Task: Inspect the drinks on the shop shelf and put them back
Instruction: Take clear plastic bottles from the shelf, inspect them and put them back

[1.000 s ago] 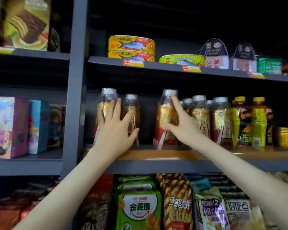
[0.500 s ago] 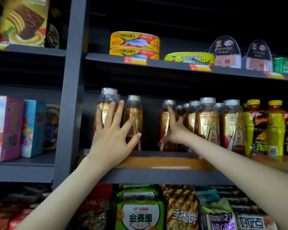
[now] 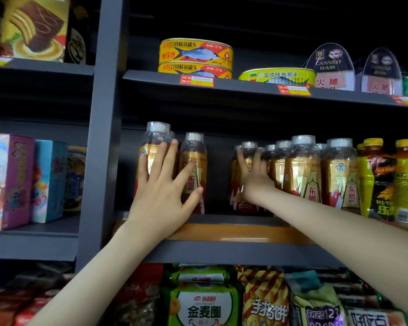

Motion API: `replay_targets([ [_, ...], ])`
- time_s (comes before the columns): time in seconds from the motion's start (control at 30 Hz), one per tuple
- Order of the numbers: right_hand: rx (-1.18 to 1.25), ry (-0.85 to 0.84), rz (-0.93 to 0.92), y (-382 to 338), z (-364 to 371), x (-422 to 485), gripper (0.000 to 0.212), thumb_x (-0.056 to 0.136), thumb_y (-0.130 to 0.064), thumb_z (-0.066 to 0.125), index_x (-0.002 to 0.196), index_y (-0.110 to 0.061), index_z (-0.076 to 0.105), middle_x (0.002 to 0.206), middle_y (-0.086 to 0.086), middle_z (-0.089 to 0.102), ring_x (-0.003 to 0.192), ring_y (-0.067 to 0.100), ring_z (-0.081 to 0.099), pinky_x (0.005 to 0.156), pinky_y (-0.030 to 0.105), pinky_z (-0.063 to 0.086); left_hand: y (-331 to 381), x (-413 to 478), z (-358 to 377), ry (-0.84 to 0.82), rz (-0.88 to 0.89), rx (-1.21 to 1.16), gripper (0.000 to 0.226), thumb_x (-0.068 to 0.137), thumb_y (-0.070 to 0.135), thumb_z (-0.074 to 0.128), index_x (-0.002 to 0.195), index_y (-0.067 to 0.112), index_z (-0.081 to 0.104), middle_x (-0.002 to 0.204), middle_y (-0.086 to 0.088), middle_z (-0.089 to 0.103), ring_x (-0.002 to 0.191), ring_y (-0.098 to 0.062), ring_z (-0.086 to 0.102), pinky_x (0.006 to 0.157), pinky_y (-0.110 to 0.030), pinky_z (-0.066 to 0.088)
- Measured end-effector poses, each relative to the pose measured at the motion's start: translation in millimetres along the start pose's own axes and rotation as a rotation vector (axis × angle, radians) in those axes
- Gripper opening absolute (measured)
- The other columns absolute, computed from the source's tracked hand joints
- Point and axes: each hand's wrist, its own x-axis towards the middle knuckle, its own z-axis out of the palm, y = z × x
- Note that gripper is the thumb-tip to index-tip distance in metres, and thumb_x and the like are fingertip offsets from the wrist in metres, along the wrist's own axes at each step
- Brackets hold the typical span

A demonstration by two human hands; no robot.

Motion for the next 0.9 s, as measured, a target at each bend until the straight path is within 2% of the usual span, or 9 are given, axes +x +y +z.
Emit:
replay_targets([
  [0.1,-0.203,0.075,-0.138,6,2,4,0.126,0.080,-0.023,0.077,0.144,-0.028,-0.032,0.152,0.011,-0.038,0.143,0.029,-0.028,0.119,0.043,0.000,1,0,0,0.010,-0.023,-0.010,0.065,0.093,0.059,0.026,0.144,0.024,0.045,0.162,-0.013,0.010,0.149,-0.028,-0.001,0.116,-0.044,-0.011],
  [0.27,-0.147,-0.044,-0.153,5,-3,7,0.122,0.082,-0.026,0.076,0.148,-0.027,-0.027,0.150,0.008,-0.041,0.140,0.026,-0.034,0.119,0.042,0.000,0,-1,0,0.016,-0.071,-0.017,0.066,0.091,0.058,0.028,0.146,0.023,0.044,0.162,-0.013,0.009,0.149,-0.027,-0.003,0.117,-0.047,-0.006],
  [0.33,-0.039,-0.038,-0.157,3,-9,2,0.119,0.084,-0.032,0.073,0.146,-0.030,-0.028,0.150,0.007,-0.041,0.140,0.026,-0.033,0.119,0.045,-0.002,-1,-3,-2,0.027,-0.093,-0.010,0.065,0.092,0.056,0.029,0.146,0.023,0.042,0.161,-0.014,0.012,0.149,-0.029,0.000,0.118,-0.049,0.000],
  [0.4,0.149,0.027,-0.172,-4,-19,-7,0.106,0.091,-0.037,0.063,0.146,-0.034,-0.028,0.152,0.009,-0.038,0.142,0.028,-0.029,0.120,0.049,-0.003,-2,-5,-3,0.045,-0.114,-0.003,0.063,0.094,0.053,0.029,0.146,0.020,0.042,0.160,-0.016,0.018,0.148,-0.032,0.007,0.116,-0.051,0.005],
  [0.5,0.474,0.143,-0.329,-27,-29,-25,0.083,0.099,-0.040,0.047,0.143,-0.050,-0.023,0.157,0.004,-0.029,0.147,0.032,-0.014,0.119,0.053,0.010,-1,-8,-5,0.081,-0.126,0.001,0.059,0.096,0.046,0.028,0.144,0.016,0.046,0.156,-0.019,0.028,0.146,-0.036,0.020,0.114,-0.053,0.015],
  [0.6,0.618,0.093,-0.464,-57,-30,-39,0.084,0.095,-0.047,0.052,0.139,-0.060,-0.019,0.157,-0.002,-0.028,0.147,0.038,0.007,0.113,0.055,0.030,-2,-10,-5,0.107,-0.129,-0.002,0.057,0.097,0.038,0.028,0.142,0.010,0.048,0.154,-0.019,0.030,0.144,-0.036,0.024,0.112,-0.054,0.021],
  [0.73,0.650,-0.052,-0.408,-78,-23,-35,0.103,0.088,-0.042,0.064,0.142,-0.052,-0.024,0.156,0.012,-0.029,0.141,0.039,0.027,0.110,0.046,0.037,-3,-12,-6,0.111,-0.147,-0.068,0.056,0.097,0.035,0.026,0.141,0.008,0.047,0.156,-0.015,0.028,0.146,-0.029,0.019,0.113,-0.049,0.018],
  [0.8,0.618,-0.070,-0.376,-84,-21,-32,0.106,0.089,-0.034,0.066,0.141,-0.052,-0.024,0.158,0.016,-0.021,0.134,0.040,0.039,0.103,0.045,0.042,-4,-12,-5,0.105,-0.151,-0.072,0.056,0.096,0.035,0.027,0.141,0.008,0.047,0.157,-0.015,0.027,0.147,-0.029,0.018,0.112,-0.048,0.016],
  [0.9,0.646,-0.038,-0.355,-88,-20,-35,0.105,0.088,-0.027,0.067,0.142,-0.055,-0.019,0.159,0.019,-0.005,0.129,0.041,0.044,0.099,0.045,0.046,-4,-12,-3,0.104,-0.144,-0.043,0.056,0.093,0.032,0.031,0.139,0.007,0.049,0.155,-0.017,0.030,0.145,-0.032,0.023,0.110,-0.051,0.024],
])
